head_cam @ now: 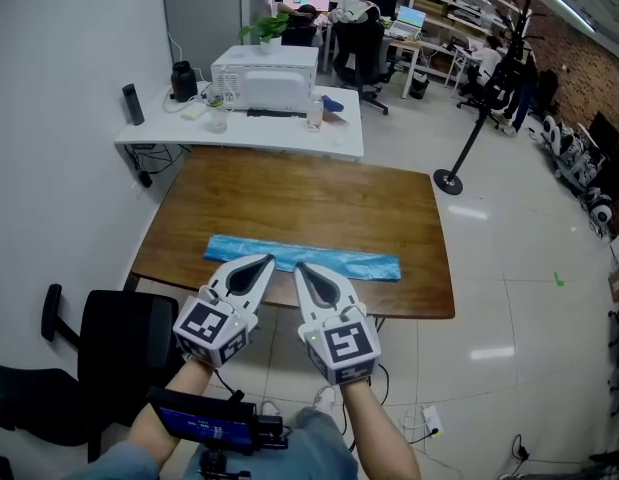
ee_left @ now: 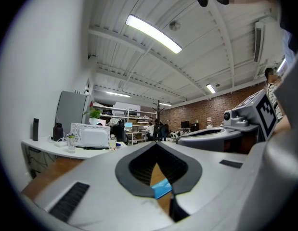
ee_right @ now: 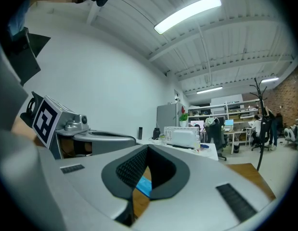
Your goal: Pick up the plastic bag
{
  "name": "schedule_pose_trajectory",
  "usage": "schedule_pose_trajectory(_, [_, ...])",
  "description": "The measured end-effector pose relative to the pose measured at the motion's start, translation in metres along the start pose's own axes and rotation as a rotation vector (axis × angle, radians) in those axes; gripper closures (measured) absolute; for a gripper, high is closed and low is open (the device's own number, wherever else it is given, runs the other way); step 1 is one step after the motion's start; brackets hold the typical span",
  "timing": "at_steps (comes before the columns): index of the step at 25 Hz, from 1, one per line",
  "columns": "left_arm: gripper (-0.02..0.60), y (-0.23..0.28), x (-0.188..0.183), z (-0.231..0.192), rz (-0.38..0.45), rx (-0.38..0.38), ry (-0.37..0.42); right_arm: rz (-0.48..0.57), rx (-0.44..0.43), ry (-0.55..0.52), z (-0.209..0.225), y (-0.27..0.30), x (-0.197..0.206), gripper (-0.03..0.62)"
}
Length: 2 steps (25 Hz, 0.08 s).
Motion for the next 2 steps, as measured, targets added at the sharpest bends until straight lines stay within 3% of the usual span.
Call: schedule_pose_trajectory(2, [0.569, 0.0008, -0.0006, -0.0009, 0.001, 0.002, 0.001, -0.001, 0.000, -0.002, 0.0001, 0.0008, -0.0009, 0.594])
Point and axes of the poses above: the fingertips, and each gripper's own axes: y forward along the fingers, z to its right, x out of its underside, the point moved 3 cm from there along -y, backward along the fingers, and after that the axes turned 9 degrees about y, right-handed, at the moved point
